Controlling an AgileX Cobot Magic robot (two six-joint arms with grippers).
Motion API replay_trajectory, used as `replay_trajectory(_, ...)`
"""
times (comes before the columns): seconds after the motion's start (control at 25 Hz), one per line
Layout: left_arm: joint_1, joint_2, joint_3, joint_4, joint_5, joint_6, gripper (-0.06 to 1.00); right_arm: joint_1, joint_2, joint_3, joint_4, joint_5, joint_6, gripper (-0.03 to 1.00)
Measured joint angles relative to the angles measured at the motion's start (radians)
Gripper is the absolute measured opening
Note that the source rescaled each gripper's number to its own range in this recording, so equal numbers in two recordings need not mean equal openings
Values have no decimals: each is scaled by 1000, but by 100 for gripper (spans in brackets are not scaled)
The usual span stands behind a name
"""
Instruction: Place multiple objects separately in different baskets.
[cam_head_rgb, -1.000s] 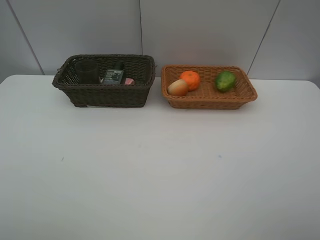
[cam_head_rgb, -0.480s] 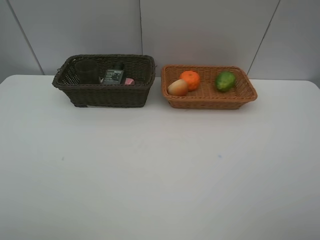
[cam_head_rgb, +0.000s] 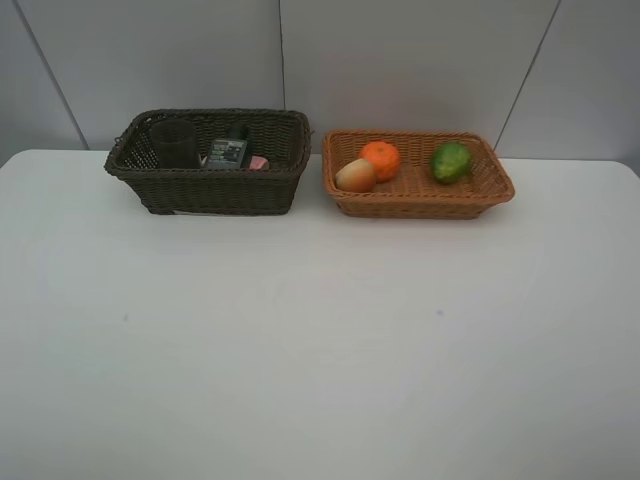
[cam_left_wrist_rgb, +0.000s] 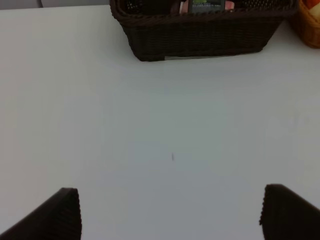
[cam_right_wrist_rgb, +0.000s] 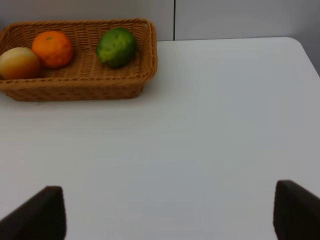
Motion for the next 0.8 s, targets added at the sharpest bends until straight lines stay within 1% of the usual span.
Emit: replay_trajectory(0.8,0,0,0,0,0,0,93,0,0,0,0,0,0,79)
